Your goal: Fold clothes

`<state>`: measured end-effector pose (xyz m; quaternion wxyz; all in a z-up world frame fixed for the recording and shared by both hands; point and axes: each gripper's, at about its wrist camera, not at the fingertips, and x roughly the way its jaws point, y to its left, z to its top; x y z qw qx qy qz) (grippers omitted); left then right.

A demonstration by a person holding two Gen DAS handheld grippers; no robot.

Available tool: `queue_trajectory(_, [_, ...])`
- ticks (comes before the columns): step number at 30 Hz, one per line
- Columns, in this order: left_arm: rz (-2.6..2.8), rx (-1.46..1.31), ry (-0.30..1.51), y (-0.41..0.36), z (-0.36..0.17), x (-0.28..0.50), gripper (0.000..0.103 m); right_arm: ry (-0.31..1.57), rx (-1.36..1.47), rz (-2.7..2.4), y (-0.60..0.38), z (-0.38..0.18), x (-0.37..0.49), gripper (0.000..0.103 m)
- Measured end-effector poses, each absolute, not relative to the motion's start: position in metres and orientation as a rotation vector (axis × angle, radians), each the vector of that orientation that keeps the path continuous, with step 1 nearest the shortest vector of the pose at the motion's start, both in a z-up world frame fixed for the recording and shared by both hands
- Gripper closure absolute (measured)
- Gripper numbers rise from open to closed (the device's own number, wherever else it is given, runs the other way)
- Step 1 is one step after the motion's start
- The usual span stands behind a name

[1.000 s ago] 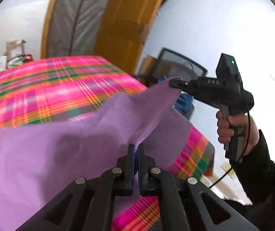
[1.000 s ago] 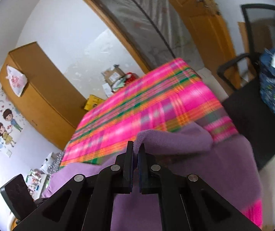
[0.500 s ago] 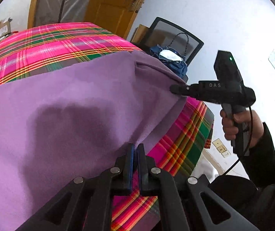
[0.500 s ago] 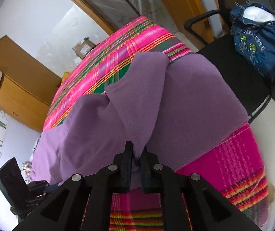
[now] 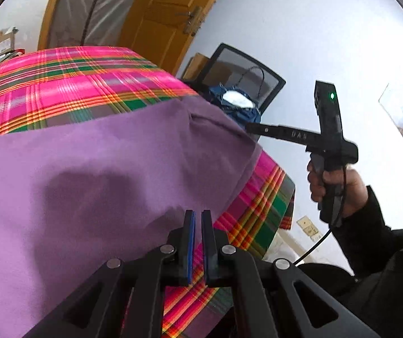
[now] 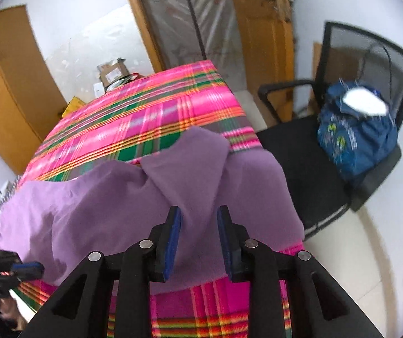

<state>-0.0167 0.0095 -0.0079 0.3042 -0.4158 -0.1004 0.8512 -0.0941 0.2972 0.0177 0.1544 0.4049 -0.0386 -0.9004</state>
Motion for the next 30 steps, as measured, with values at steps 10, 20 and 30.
queue_trajectory(10, [2.393,-1.158,-0.304,-0.007,-0.012,-0.027,0.100,0.053,1.127,-2.535,0.267,0.010,-0.107,0.074])
queue_trajectory(20, [2.407,-1.198,-0.289,-0.005,-0.019,-0.033,0.100,0.206,1.153,-2.472,0.239,-0.012,-0.135,0.074])
queue_trajectory(30, [2.394,-1.221,-0.297,-0.003,-0.026,-0.040,0.100,-0.011,1.091,-2.543,0.280,0.000,-0.139,0.099])
